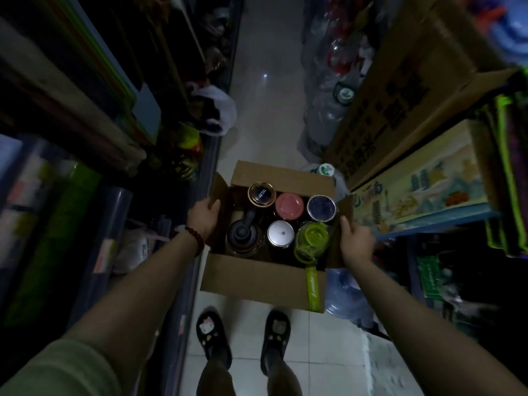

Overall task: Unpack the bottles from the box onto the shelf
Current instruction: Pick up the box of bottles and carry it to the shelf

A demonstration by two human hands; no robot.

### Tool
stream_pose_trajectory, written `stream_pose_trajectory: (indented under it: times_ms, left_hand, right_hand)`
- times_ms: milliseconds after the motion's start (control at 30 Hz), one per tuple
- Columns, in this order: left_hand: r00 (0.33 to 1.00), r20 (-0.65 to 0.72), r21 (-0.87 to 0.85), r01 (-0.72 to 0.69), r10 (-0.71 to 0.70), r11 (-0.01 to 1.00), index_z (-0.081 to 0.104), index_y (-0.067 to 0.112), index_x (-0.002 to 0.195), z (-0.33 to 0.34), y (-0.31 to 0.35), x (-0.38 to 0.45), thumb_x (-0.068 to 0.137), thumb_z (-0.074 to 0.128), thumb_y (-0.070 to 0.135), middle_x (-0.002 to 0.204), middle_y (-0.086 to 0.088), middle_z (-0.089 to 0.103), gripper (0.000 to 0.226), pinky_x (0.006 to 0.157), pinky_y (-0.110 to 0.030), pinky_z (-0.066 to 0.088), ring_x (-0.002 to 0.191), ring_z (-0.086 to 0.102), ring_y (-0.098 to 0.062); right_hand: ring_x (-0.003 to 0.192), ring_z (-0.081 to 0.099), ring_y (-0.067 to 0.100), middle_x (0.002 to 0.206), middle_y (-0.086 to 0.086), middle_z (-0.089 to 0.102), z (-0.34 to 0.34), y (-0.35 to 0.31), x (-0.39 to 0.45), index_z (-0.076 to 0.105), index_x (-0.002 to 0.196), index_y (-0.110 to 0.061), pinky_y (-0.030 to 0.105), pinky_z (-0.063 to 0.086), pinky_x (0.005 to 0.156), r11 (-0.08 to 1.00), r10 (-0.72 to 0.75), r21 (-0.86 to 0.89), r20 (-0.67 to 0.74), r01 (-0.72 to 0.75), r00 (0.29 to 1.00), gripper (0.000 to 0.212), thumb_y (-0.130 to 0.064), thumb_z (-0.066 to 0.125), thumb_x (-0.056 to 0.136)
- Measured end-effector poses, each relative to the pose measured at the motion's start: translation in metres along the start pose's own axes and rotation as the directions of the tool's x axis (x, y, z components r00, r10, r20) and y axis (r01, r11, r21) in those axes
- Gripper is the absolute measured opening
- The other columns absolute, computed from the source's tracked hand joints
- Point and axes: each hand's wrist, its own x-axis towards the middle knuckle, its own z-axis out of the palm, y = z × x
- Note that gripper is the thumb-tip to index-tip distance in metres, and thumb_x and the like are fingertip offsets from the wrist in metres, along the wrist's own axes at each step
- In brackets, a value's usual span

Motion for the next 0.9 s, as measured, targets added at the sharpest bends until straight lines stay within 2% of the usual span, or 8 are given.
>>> stream_pose_trajectory:
  times_ms: [100, 267, 500, 600, 733, 800, 833, 900]
  left_hand:
    - [1.0, 0.02, -0.021, -0.013, 0.014, 1.0, 0.064, 0.005, 0.112, -0.009, 0.026, -0.019, 0.099, 0.043, 0.029, 0.11, -0.019, 0.067, 0.034, 0.079, -0.031, 0.044, 0.102, 0.062, -0.034]
    - [0.993, 0.086, -0.019, -0.08, 0.082, 0.997, 0.062, 0.004, 0.111, -0.021, 0.058, -0.044, 0.098, 0.043, 0.029, 0.11, -0.014, 0.066, 0.033, 0.09, -0.039, 0.048, 0.104, 0.061, -0.029]
    - [0.948, 0.262, 0.126, -0.219, 0.181, 0.968, 0.049, 0.001, 0.133, -0.015, 0.091, -0.055, 0.101, 0.039, 0.027, 0.134, -0.021, 0.053, 0.043, 0.099, -0.038, 0.04, 0.124, 0.049, -0.037]
    - [0.889, 0.402, 0.118, -0.287, 0.218, 0.951, 0.047, -0.002, 0.132, -0.008, 0.098, -0.051, 0.101, 0.039, 0.028, 0.127, -0.015, 0.056, 0.044, 0.096, -0.036, 0.04, 0.122, 0.051, -0.031]
    - [0.824, 0.514, 0.155, -0.364, 0.239, 0.919, 0.049, -0.006, 0.129, 0.008, 0.109, -0.059, 0.1, 0.041, 0.028, 0.131, -0.02, 0.055, 0.045, 0.099, -0.041, 0.042, 0.123, 0.05, -0.038]
    - [0.776, 0.566, 0.185, -0.451, 0.28, 0.873, 0.058, -0.005, 0.11, 0.018, 0.111, -0.069, 0.099, 0.043, 0.028, 0.11, -0.022, 0.062, 0.037, 0.088, -0.038, 0.043, 0.119, 0.052, -0.043]
    - [0.747, 0.593, 0.205, -0.501, 0.3, 0.841, 0.058, -0.004, 0.094, 0.023, 0.113, -0.078, 0.099, 0.044, 0.028, 0.092, -0.022, 0.06, 0.035, 0.079, -0.038, 0.042, 0.112, 0.054, -0.046]
    - [0.689, 0.644, 0.21, -0.577, 0.333, 0.789, 0.058, -0.008, 0.087, 0.036, 0.112, -0.089, 0.098, 0.045, 0.026, 0.086, -0.03, 0.059, 0.038, 0.075, -0.042, 0.044, 0.103, 0.057, -0.049]
  right_hand:
    - [0.09, 0.062, 0.046, 0.094, 0.036, 0.064, -0.032, -0.01, -0.011, 0.065, 0.085, 0.01, 0.04, 0.04, 0.069, 1.0, -0.001, 0.0, -0.032, 0.001, 0.999, 0.048, -0.032, 0.046, 0.1]
    - [0.094, 0.062, 0.045, 0.099, 0.031, 0.065, -0.068, -0.015, -0.034, 0.066, 0.098, 0.01, 0.04, 0.045, 0.074, 0.998, 0.059, 0.006, -0.092, -0.059, 0.994, 0.054, -0.039, 0.043, 0.1]
    - [0.095, 0.062, 0.046, 0.098, 0.03, 0.067, -0.083, 0.007, -0.088, 0.068, 0.09, 0.002, 0.04, 0.045, 0.075, 0.97, 0.233, 0.109, -0.193, -0.215, 0.953, 0.047, -0.038, 0.045, 0.099]
    - [0.094, 0.063, 0.044, 0.098, 0.031, 0.067, -0.079, 0.021, -0.124, 0.064, 0.081, -0.003, 0.035, 0.039, 0.069, 0.919, 0.377, 0.22, -0.237, -0.329, 0.895, 0.042, -0.036, 0.046, 0.099]
    - [0.103, 0.061, 0.041, 0.108, 0.027, 0.066, -0.07, 0.036, -0.178, 0.067, 0.11, -0.001, 0.039, 0.045, 0.08, 0.829, 0.545, 0.328, -0.291, -0.453, 0.786, 0.043, -0.036, 0.045, 0.099]
    - [0.104, 0.061, 0.041, 0.107, 0.024, 0.067, -0.063, 0.047, -0.206, 0.067, 0.114, -0.007, 0.038, 0.047, 0.08, 0.769, 0.624, 0.4, -0.299, -0.499, 0.721, 0.04, -0.037, 0.045, 0.099]
    - [0.102, 0.061, 0.041, 0.103, 0.023, 0.067, -0.059, 0.055, -0.22, 0.068, 0.109, -0.007, 0.039, 0.047, 0.079, 0.738, 0.659, 0.435, -0.298, -0.517, 0.69, 0.04, -0.038, 0.045, 0.099]
    - [0.096, 0.063, 0.041, 0.091, 0.022, 0.064, -0.053, 0.068, -0.247, 0.065, 0.091, -0.004, 0.038, 0.045, 0.074, 0.677, 0.719, 0.501, -0.295, -0.539, 0.629, 0.041, -0.039, 0.045, 0.099]
